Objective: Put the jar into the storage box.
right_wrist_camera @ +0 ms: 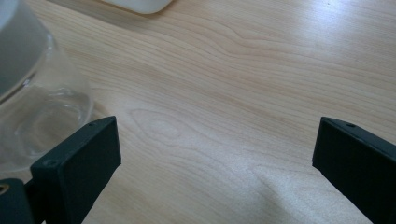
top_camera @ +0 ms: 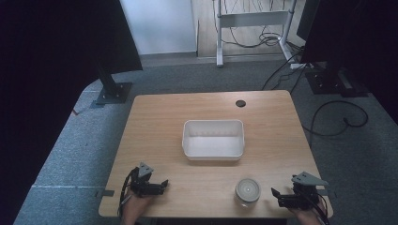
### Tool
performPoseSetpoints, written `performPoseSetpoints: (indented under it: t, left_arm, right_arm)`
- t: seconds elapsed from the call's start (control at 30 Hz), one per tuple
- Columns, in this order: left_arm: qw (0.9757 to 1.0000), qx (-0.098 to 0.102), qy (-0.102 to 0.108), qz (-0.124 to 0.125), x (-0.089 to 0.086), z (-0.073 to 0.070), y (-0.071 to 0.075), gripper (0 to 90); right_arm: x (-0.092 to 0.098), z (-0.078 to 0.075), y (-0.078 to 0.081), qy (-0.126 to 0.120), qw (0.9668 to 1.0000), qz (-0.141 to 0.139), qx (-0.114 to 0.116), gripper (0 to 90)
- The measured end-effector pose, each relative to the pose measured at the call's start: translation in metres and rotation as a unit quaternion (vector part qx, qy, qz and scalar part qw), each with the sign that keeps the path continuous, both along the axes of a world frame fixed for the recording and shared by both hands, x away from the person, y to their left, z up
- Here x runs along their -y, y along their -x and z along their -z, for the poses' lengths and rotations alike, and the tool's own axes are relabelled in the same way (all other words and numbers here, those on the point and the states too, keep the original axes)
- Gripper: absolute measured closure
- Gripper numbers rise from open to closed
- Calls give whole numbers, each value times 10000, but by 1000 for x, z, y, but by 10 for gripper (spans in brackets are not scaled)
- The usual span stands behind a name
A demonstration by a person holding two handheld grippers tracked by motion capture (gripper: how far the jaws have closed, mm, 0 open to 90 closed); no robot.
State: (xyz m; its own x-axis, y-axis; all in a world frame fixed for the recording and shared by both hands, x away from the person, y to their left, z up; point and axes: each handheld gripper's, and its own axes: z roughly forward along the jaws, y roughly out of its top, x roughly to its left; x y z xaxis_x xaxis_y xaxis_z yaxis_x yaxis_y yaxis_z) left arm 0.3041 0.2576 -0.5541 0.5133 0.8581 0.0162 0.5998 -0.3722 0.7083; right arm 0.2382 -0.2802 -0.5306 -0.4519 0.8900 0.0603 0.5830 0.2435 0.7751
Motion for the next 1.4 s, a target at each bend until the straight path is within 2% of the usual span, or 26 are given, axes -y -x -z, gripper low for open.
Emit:
performPoseSetpoints:
  t: [0.2, 0.5, 0.87, 1.4]
  left_arm:
    - [10000, 0, 0, -1, 0, 0, 0, 18]
    - [10000, 1, 3, -2, 0, 0, 0, 18]
    - [10000, 1, 2, -2, 0, 0, 0, 18]
    - [10000, -2, 0, -2, 0, 0, 0, 18]
  right_arm:
    - [-3, -3, 7, -70, 9999, -101, 44, 8]
    - [-8, -8, 18, -49, 9996, -267, 94, 9]
    - [-18, -6, 30, -53, 9986, -512, 89, 8]
    - [-40, -8, 41, -106, 9943, -1041, 192, 7]
